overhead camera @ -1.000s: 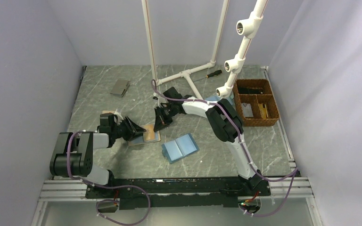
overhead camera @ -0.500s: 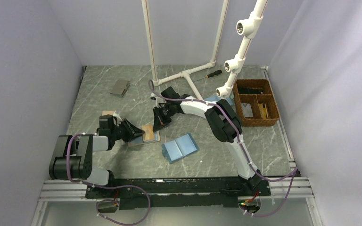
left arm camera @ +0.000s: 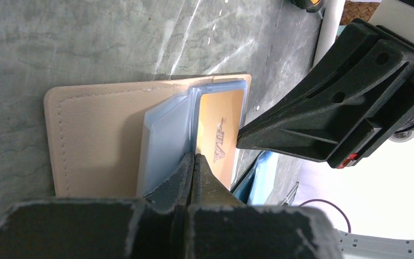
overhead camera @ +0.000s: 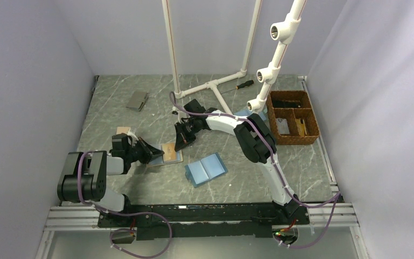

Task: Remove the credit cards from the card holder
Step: Remove the credit card from the card holder.

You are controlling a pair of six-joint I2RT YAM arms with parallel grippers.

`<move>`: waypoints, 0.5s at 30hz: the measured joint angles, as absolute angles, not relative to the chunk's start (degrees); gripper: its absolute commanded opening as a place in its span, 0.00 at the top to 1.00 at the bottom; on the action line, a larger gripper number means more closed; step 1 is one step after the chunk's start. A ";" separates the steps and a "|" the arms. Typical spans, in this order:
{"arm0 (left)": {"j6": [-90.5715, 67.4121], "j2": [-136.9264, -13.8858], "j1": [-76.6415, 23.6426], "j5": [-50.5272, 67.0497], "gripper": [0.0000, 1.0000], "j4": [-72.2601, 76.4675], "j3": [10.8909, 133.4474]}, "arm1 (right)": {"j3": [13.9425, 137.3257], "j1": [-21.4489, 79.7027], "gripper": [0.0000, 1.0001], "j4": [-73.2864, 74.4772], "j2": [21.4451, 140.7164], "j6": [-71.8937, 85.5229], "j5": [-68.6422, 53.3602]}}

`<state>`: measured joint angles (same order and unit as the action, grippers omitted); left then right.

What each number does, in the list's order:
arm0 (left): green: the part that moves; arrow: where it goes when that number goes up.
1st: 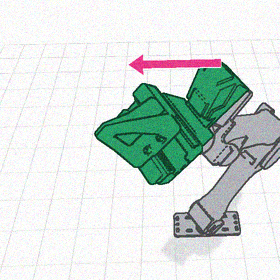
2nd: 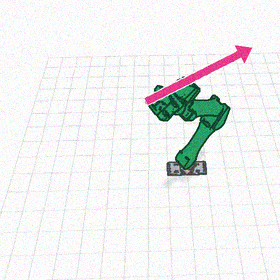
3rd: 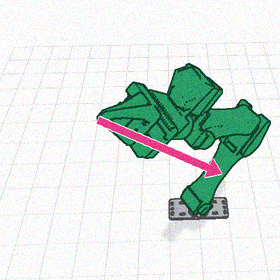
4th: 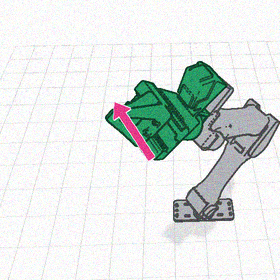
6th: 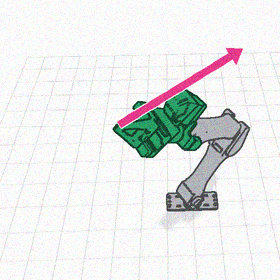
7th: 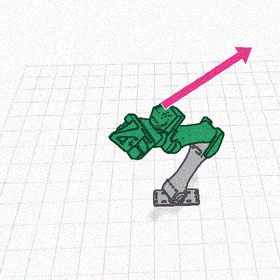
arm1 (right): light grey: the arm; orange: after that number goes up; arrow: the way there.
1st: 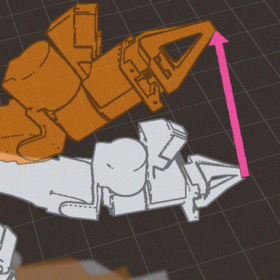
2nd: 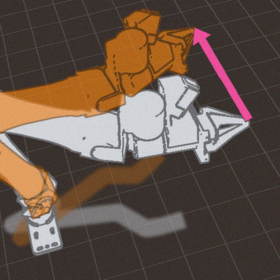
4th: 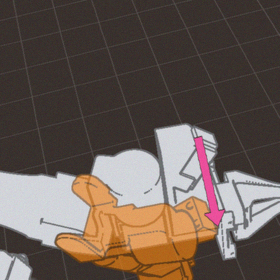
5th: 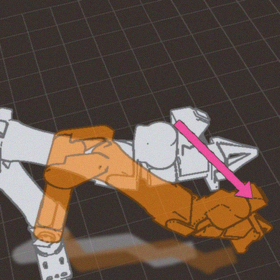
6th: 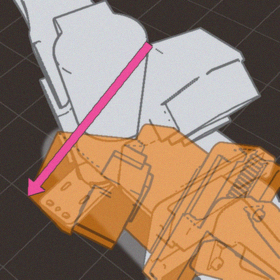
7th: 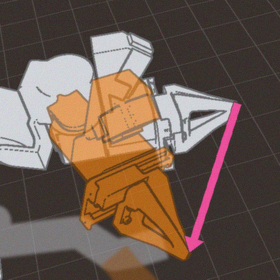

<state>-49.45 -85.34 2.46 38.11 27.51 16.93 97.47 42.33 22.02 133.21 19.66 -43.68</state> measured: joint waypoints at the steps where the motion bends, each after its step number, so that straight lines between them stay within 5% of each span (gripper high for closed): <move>1: -49.43 -85.34 2.59 38.26 1.00 27.94 16.73 | 97.47 42.30 1.00 22.06 133.21 19.66 -43.62; 15: -47.75 -77.65 3.01 38.59 1.00 21.82 16.58 | 97.58 40.53 1.00 22.90 133.88 19.66 -43.97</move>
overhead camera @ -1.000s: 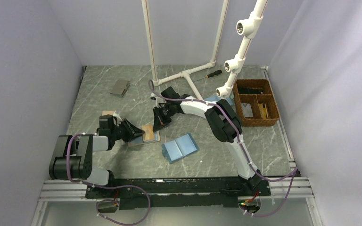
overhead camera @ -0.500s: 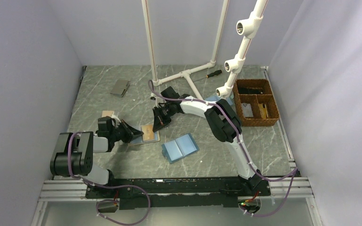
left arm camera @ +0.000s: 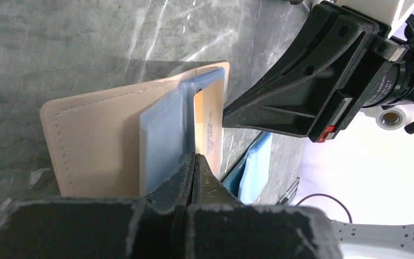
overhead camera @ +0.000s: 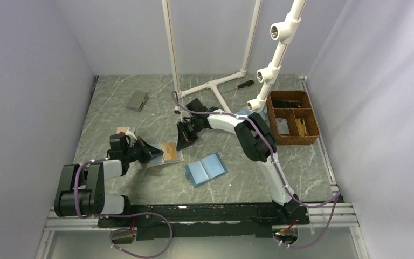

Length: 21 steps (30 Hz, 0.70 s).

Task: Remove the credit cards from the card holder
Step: Remove the credit card from the card holder.

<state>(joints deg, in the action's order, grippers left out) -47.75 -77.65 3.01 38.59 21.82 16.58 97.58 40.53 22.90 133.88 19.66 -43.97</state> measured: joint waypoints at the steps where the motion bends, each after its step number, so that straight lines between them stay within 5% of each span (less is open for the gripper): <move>1: -47.70 -77.65 3.07 38.61 1.00 21.71 16.56 | 97.62 40.53 1.00 22.96 133.88 19.64 -43.94; 6: -47.68 -77.71 3.49 38.83 1.00 21.47 16.29 | 97.69 40.53 0.99 23.05 133.91 19.59 -43.97; 21: -47.92 -82.11 3.68 40.23 0.66 23.03 15.46 | 98.56 41.15 0.99 24.12 133.97 18.37 -43.46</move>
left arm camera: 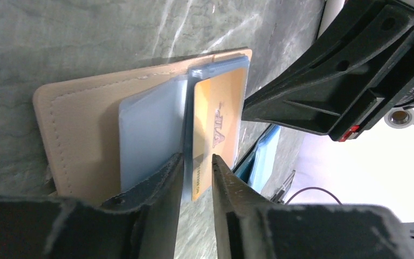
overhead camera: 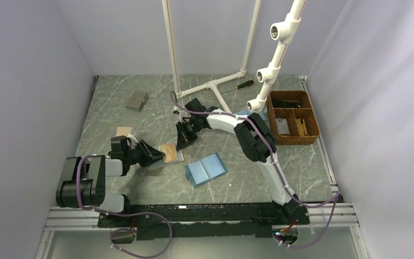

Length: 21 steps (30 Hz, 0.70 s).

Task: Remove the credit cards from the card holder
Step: Remove the credit card from the card holder.

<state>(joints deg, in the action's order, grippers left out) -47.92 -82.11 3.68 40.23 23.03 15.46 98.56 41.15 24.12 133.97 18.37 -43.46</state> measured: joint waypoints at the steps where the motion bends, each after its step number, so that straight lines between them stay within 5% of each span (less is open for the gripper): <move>1: -47.92 -82.32 3.68 40.40 0.65 23.35 15.44 | 98.63 41.19 0.99 24.21 133.99 18.33 -43.42; 13: -49.28 -84.44 3.81 41.76 0.62 26.28 15.49 | 99.48 41.52 0.99 25.34 134.30 17.52 -43.29; 21: -51.51 -89.95 4.49 44.49 0.76 32.18 15.57 | 100.40 41.67 0.99 26.72 134.39 16.67 -42.30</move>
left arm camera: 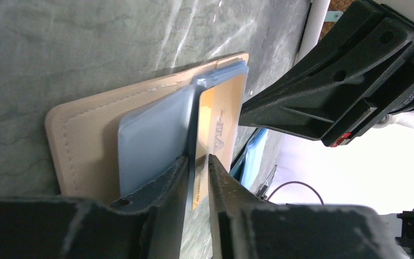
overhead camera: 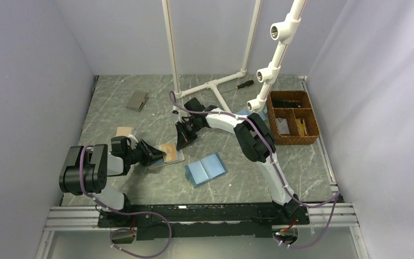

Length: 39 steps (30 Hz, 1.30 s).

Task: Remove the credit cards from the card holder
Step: Remove the credit card from the card holder.

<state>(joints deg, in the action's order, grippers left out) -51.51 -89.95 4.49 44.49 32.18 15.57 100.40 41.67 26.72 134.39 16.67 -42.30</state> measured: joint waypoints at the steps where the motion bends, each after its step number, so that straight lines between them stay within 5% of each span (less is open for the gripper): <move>1: -51.75 -90.30 4.51 44.60 0.79 32.51 15.57 | 100.49 41.67 0.99 26.89 134.39 16.56 -42.22; 6: -51.72 -90.83 4.60 44.62 1.00 32.77 15.55 | 100.97 41.67 0.99 27.40 134.63 16.23 -42.22; 17: -50.70 -86.70 4.25 42.30 1.00 30.28 14.85 | 101.30 41.71 0.99 27.83 134.74 15.57 -41.82; 31: -49.19 -63.90 4.14 30.94 1.00 6.07 14.39 | 101.58 41.78 0.99 27.99 134.85 15.18 -41.63; 39: -47.97 -53.45 4.16 29.15 1.00 -3.92 14.74 | 102.30 41.78 0.82 28.95 134.85 12.23 -42.33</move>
